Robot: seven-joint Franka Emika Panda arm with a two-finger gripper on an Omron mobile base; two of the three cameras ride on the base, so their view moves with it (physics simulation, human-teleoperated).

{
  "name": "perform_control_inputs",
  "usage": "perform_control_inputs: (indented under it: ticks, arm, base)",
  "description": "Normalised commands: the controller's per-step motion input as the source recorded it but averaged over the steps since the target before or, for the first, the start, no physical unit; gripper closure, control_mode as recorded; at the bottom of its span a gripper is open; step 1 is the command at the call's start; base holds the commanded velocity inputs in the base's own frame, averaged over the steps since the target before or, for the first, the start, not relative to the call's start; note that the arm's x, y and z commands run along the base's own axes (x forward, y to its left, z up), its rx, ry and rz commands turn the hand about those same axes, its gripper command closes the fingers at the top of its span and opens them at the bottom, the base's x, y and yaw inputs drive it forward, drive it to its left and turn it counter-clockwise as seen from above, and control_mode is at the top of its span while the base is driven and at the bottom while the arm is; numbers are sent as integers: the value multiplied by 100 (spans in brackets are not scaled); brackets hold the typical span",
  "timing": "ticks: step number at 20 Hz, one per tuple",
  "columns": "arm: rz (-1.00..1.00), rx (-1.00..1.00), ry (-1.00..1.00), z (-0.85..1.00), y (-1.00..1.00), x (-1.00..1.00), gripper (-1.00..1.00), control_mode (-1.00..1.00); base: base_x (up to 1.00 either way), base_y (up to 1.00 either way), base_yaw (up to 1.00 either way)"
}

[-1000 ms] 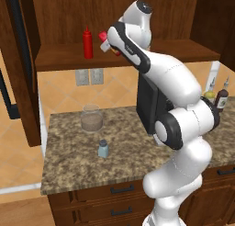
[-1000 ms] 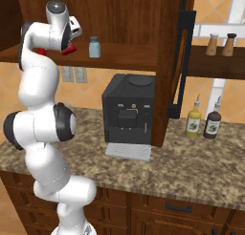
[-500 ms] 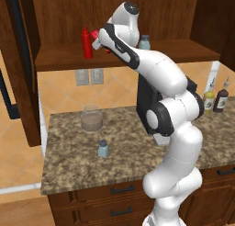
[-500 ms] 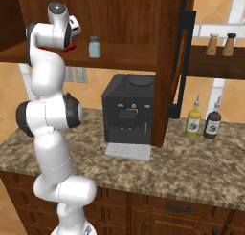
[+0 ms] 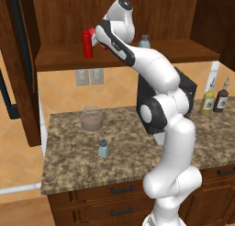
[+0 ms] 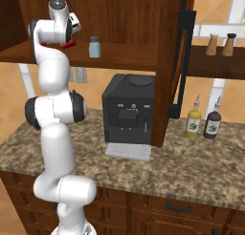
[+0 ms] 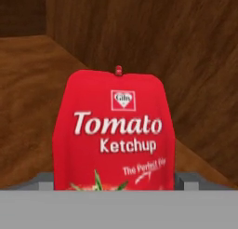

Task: Put the shaker and condiment bottle from the counter next to their counterparts in the cabinet.

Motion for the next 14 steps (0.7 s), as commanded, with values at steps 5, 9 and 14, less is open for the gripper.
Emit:
perform_control_inputs:
  ticks: [5, 9, 14]
  arm:
    - [0, 0, 0, 0, 0, 5, -100, -100]
    - [0, 0, 0, 0, -6, 1, -100, -100]
    - [0, 0, 0, 0, -49, 0, -100, -100]
  base:
    - [0, 0, 0]
    - [0, 0, 0]
    - [0, 0, 0]
